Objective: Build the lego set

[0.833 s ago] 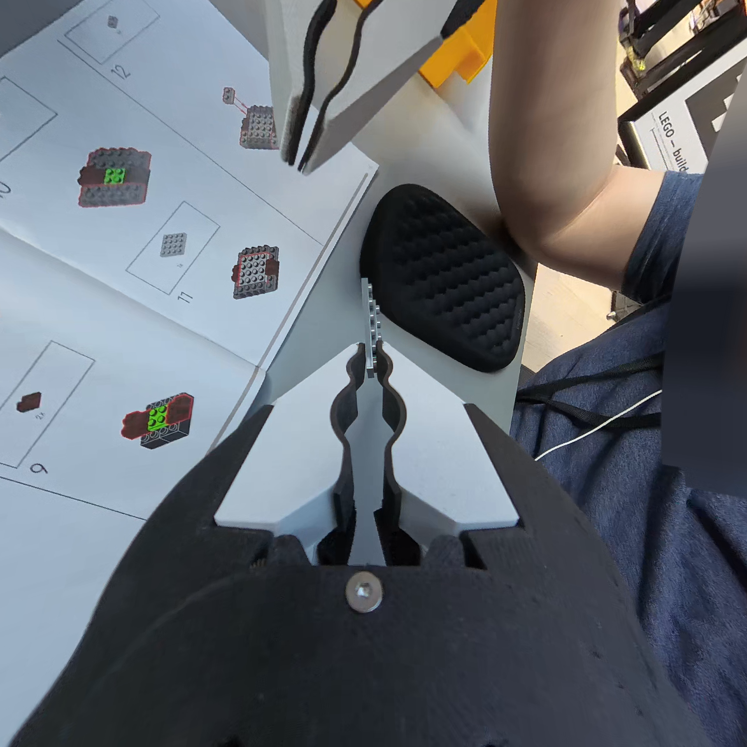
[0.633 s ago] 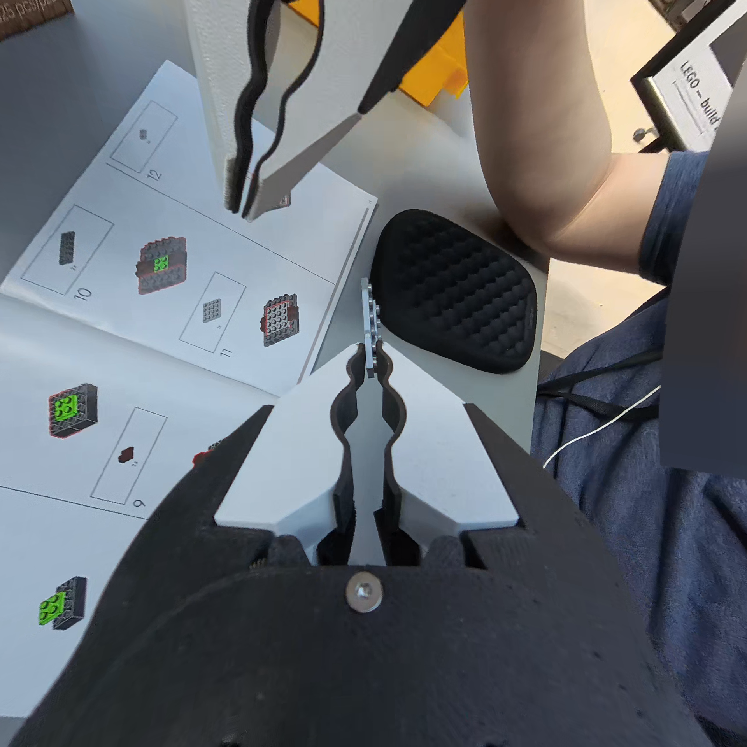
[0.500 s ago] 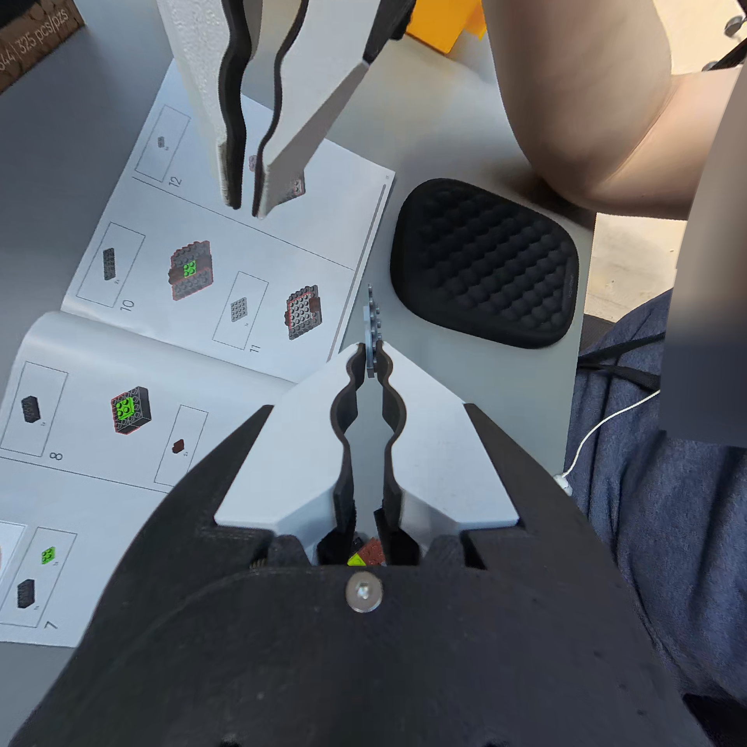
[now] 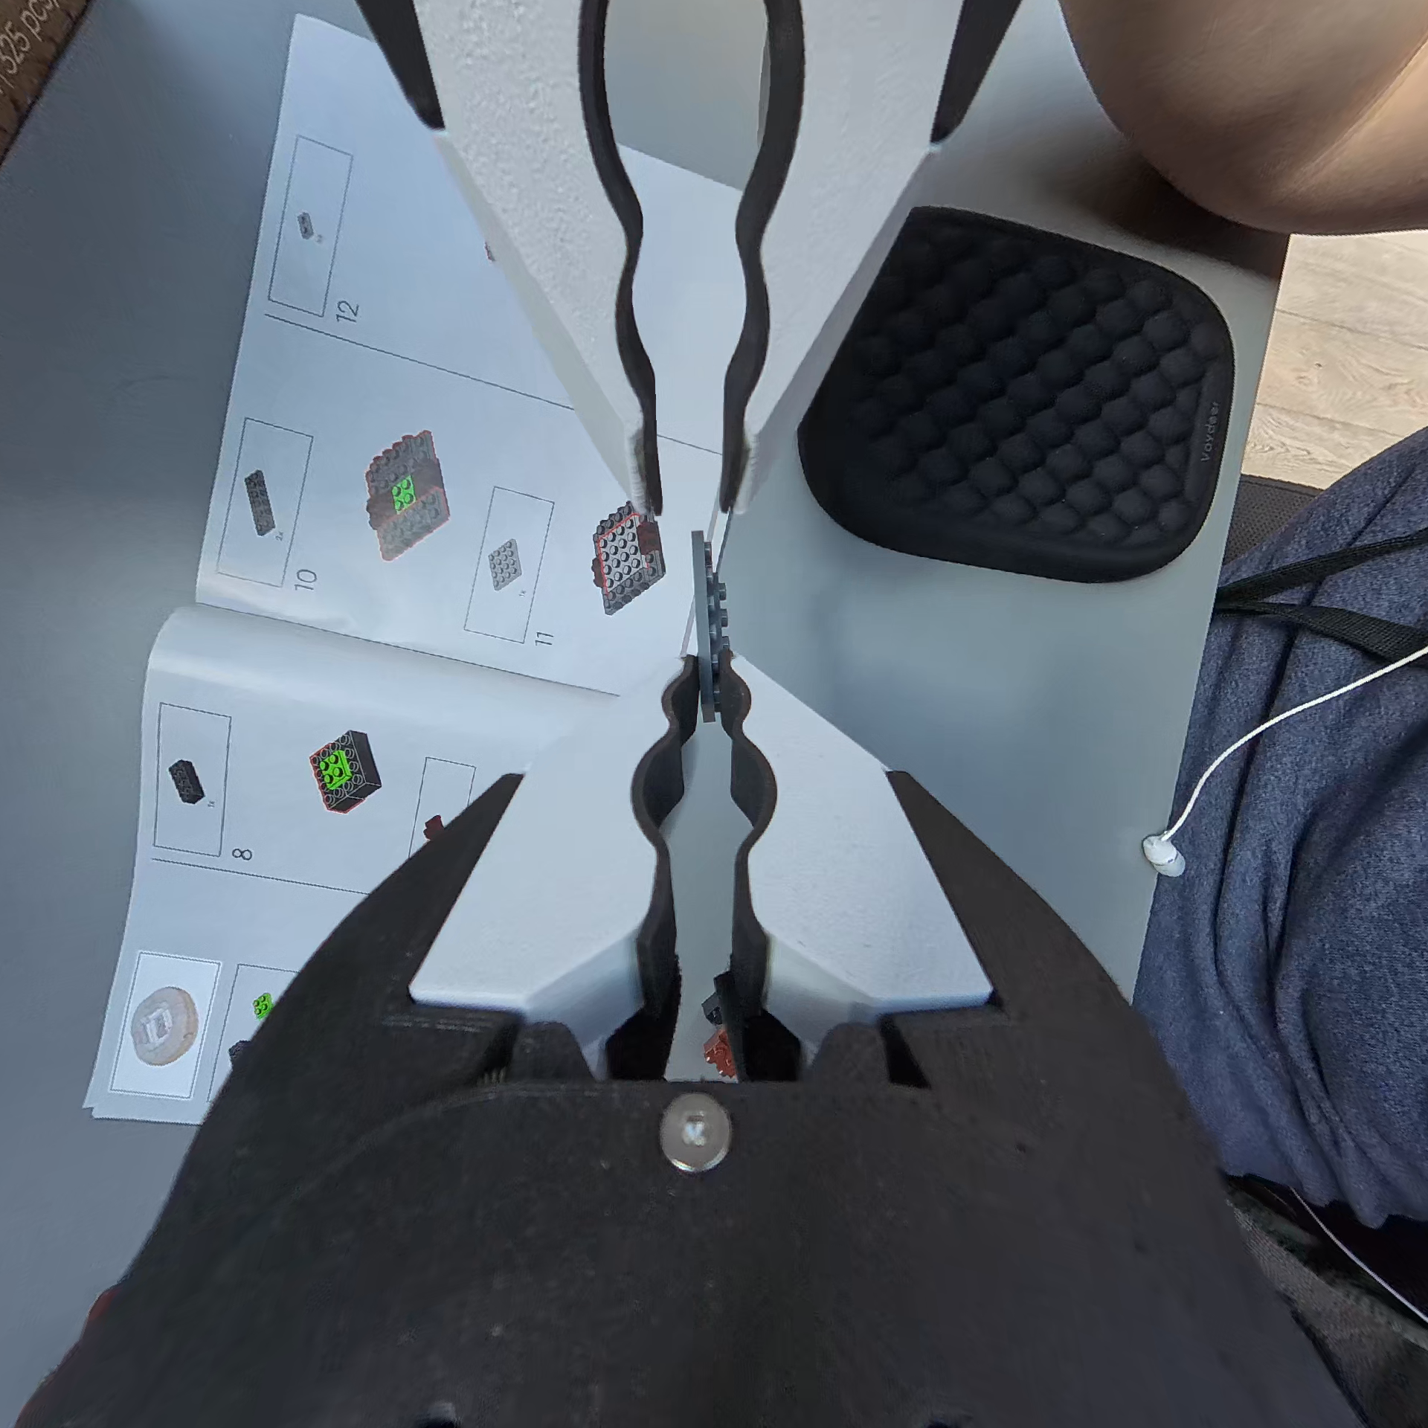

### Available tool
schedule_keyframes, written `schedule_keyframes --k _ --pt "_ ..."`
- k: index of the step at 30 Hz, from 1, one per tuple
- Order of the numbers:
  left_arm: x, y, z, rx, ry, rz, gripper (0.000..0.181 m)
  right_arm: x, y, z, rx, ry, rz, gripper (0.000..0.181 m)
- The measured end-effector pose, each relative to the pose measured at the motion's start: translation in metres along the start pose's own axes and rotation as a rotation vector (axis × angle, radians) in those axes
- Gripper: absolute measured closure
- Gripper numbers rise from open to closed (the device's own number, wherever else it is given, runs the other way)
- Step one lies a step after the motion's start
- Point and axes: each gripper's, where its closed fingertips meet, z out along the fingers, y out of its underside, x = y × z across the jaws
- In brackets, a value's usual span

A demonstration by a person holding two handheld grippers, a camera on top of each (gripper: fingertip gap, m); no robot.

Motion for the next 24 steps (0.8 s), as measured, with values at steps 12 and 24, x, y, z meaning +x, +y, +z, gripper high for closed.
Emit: schedule_keyframes --k 12,24 --pt "0.006 -0.001 -0.007 -0.023 0.029 -0.009 0.179 -0.006 0.001 0.027 -0.035 -0.072 -0.018 0.171" --pt "-0.023 -0.029 -0.039 0.286 -0.063 -0.095 0.134 0.026 -0.018 -0.003 0.131 0.042 0.128 0.177"
